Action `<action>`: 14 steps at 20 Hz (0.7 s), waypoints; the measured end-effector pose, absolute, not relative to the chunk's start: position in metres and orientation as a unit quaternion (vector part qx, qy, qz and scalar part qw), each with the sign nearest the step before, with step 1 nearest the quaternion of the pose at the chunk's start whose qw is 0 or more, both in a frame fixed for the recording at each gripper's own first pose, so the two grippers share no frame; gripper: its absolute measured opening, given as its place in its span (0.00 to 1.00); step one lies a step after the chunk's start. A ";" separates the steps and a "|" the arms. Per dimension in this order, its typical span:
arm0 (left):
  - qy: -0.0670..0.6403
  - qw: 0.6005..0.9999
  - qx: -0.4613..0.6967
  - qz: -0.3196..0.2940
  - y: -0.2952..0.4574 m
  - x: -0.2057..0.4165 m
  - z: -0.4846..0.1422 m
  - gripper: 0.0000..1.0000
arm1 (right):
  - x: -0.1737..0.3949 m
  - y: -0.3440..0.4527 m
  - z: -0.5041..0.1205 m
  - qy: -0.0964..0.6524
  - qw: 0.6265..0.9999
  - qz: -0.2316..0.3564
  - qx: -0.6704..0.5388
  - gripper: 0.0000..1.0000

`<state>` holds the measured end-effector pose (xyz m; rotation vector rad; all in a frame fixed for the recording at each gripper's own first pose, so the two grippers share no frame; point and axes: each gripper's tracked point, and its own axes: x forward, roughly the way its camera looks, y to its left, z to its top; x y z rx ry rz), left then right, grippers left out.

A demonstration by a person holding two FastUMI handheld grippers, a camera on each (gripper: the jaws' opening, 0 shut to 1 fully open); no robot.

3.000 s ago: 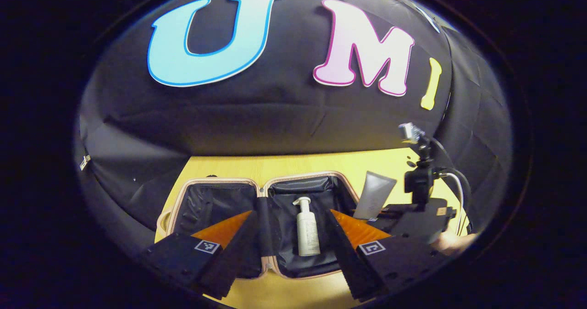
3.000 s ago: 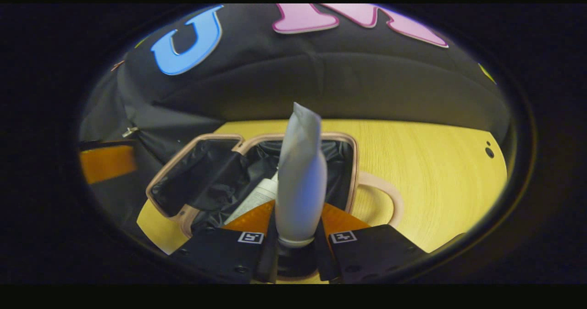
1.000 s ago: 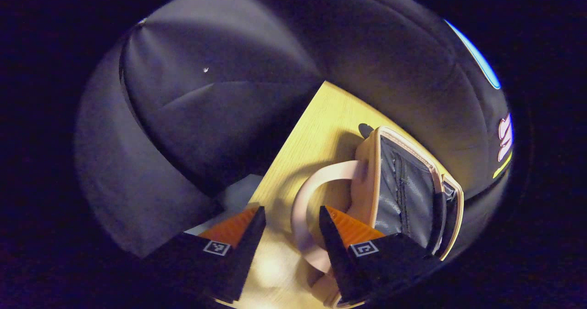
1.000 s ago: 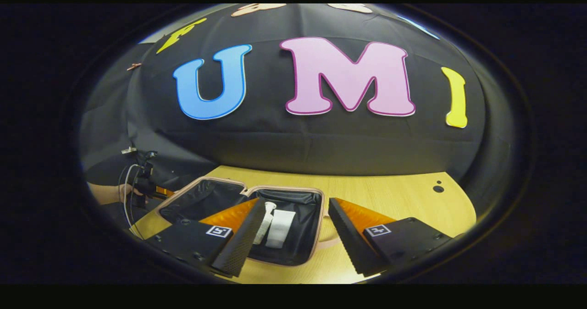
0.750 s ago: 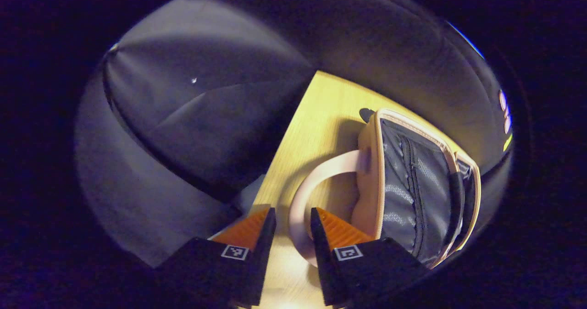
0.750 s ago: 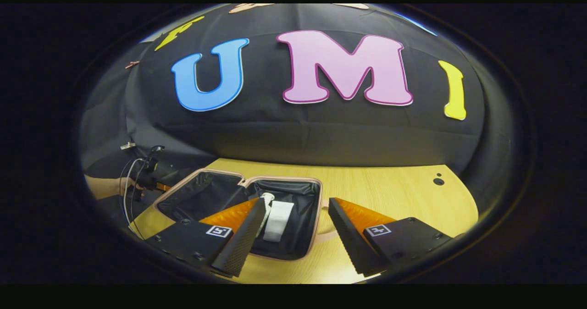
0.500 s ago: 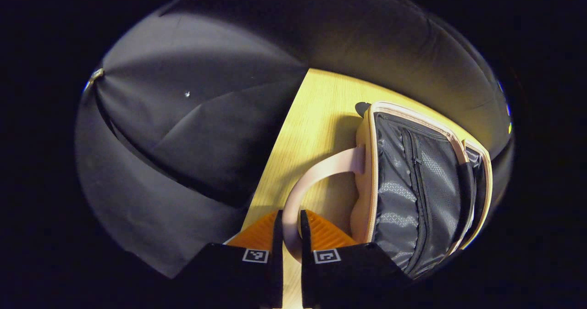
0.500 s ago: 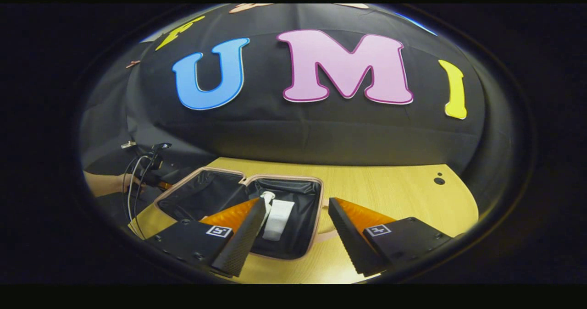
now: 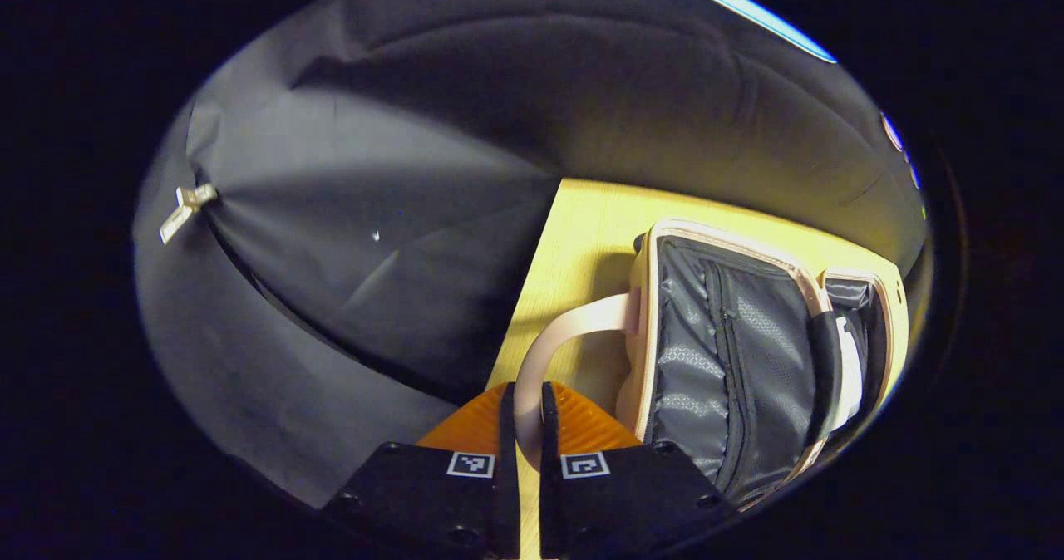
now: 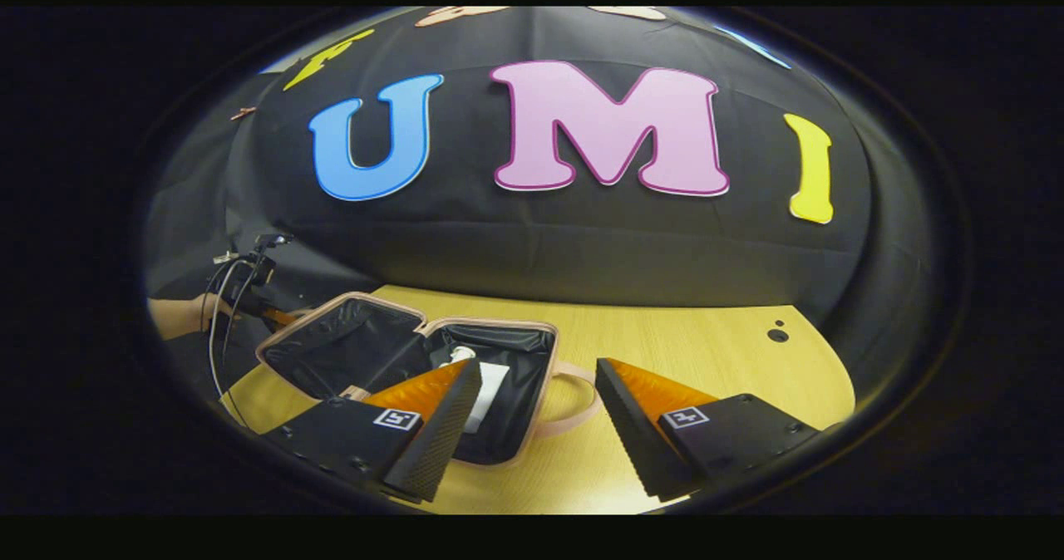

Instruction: First open the suitcase, pack the skin care products into it, and then close the suitcase.

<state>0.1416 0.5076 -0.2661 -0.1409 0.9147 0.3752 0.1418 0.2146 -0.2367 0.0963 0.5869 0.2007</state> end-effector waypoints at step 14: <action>0.347 0.930 0.065 0.103 0.395 0.148 -0.066 0.11 | 0.112 0.139 -0.214 0.278 0.957 0.076 0.026 0.89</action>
